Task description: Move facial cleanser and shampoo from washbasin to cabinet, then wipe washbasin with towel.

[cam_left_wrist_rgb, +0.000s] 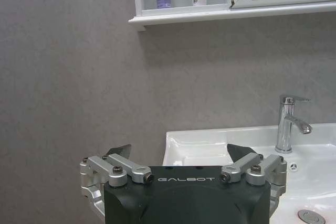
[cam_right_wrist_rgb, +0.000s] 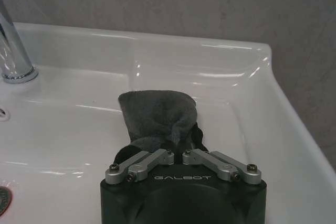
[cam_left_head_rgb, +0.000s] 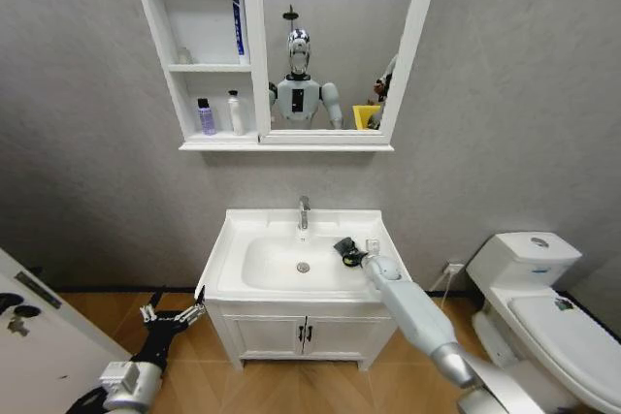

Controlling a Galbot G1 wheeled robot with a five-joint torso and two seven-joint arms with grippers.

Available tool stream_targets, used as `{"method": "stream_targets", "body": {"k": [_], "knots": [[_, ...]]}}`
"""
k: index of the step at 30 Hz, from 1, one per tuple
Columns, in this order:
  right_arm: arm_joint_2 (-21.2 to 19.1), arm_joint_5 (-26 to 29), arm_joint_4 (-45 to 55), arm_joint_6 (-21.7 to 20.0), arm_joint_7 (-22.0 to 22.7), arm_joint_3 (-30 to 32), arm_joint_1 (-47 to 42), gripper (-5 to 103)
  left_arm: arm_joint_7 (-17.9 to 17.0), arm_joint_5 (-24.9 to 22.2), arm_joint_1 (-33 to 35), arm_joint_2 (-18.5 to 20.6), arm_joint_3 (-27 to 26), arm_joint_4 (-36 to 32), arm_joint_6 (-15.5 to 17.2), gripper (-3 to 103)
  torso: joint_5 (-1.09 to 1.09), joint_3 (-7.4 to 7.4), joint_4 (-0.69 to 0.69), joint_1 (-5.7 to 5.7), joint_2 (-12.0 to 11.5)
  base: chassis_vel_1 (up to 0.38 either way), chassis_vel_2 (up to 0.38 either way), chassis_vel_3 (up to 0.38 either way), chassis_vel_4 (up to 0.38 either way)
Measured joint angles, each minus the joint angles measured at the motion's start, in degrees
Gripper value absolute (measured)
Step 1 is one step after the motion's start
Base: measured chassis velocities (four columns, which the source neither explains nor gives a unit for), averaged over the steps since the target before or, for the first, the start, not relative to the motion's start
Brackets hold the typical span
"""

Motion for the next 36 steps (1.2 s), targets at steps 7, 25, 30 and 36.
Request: {"method": "stream_targets", "body": {"k": [7,25,30,36], "knots": [[-0.4,-2.9,-7.4,9.2,-5.8,2.9,1.9,2,0.0,0.0,0.0,0.0,0.0,0.0,0.0,100,0.0,0.0,-0.02,0.01,0.0,0.0,0.0,0.0,0.0],[0.1,-13.8,-9.3,24.4,-9.6,6.7,1.3,45,0.0,0.0,0.0,0.0,0.0,0.0,0.0,100,0.0,0.01,0.0,0.0,0.0,0.0,0.0,0.0,0.0],[-0.1,-15.2,-3.0,23.8,-5.2,9.7,-2.8,67,0.0,0.0,0.0,0.0,0.0,0.0,0.0,100,0.01,0.01,0.01,0.01,0.0,0.0,0.0,0.0,0.0],[-2.3,-10.7,14.6,21.6,1.2,14.0,-12.9,83,0.0,0.0,0.0,0.0,0.0,0.0,0.0,100,-0.04,0.0,0.03,0.01,0.0,0.0,0.0,0.0,0.0]]}}
